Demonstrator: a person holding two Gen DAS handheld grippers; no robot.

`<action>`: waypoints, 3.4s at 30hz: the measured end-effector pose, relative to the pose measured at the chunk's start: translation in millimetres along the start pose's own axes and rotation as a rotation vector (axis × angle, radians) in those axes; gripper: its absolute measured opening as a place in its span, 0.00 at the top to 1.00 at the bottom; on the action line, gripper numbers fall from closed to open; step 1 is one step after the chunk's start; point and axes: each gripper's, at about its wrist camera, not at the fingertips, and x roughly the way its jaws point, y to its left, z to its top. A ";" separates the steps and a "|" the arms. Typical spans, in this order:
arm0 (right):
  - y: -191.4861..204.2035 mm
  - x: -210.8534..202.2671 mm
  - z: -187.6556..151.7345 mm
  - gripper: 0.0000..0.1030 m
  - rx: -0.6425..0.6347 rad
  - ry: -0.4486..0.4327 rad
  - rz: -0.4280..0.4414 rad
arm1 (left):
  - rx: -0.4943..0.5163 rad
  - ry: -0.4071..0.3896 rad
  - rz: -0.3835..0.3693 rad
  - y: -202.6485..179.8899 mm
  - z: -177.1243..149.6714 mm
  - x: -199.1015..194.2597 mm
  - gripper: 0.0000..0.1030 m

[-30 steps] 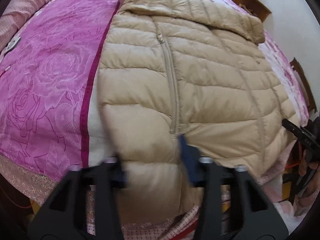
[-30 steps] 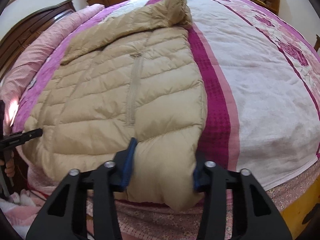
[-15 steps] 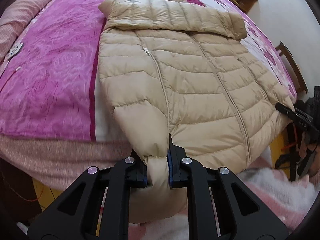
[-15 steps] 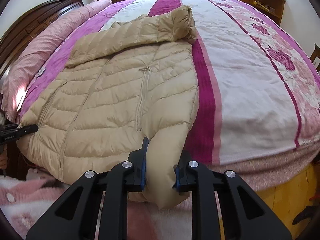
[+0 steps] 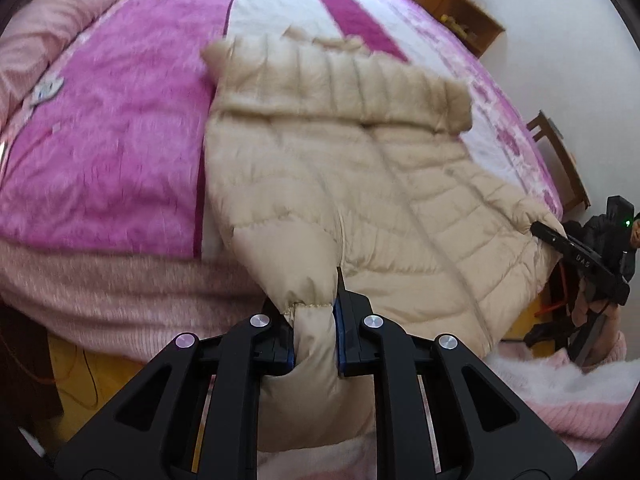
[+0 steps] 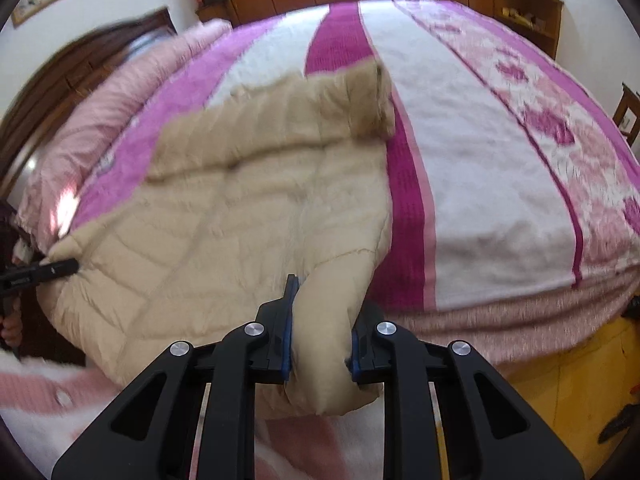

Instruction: Fold large clothes

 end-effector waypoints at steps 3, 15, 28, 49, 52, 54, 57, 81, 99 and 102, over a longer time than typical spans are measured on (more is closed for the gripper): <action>0.9 -8.2 23.1 0.79 -0.010 -0.074 0.024 | 0.005 -0.072 -0.009 -1.3 20.5 -9.3 0.87; 4.8 19.3 143.1 0.80 -0.034 -0.283 -0.041 | 0.002 -0.285 0.065 6.2 143.8 -2.1 0.87; -18.9 154.8 190.3 0.68 0.017 -0.216 -0.173 | -0.119 -0.190 0.221 49.4 195.7 131.9 0.86; -38.3 214.7 189.2 0.57 0.055 -0.134 -0.136 | -0.059 -0.200 0.247 52.1 201.3 156.8 0.75; -41.9 209.2 189.9 0.53 0.088 -0.136 -0.106 | -0.053 -0.216 0.213 50.5 195.1 136.4 0.62; -42.4 203.4 191.0 0.49 0.108 -0.140 -0.092 | -0.036 -0.221 0.208 47.2 191.3 126.7 0.47; -40.1 190.0 193.2 0.39 0.131 -0.156 -0.082 | 0.009 -0.242 0.218 38.9 183.3 110.2 0.31; -45.8 125.6 135.4 0.17 -0.205 -0.153 -0.138 | 0.108 -0.185 0.299 64.0 122.5 87.7 0.29; -61.9 171.5 197.7 0.22 -0.119 -0.200 -0.010 | 0.036 -0.338 0.179 73.6 204.2 131.4 0.38; -64.2 178.2 209.9 0.59 -0.032 -0.200 0.094 | -0.005 -0.316 0.125 74.6 217.2 139.6 1.00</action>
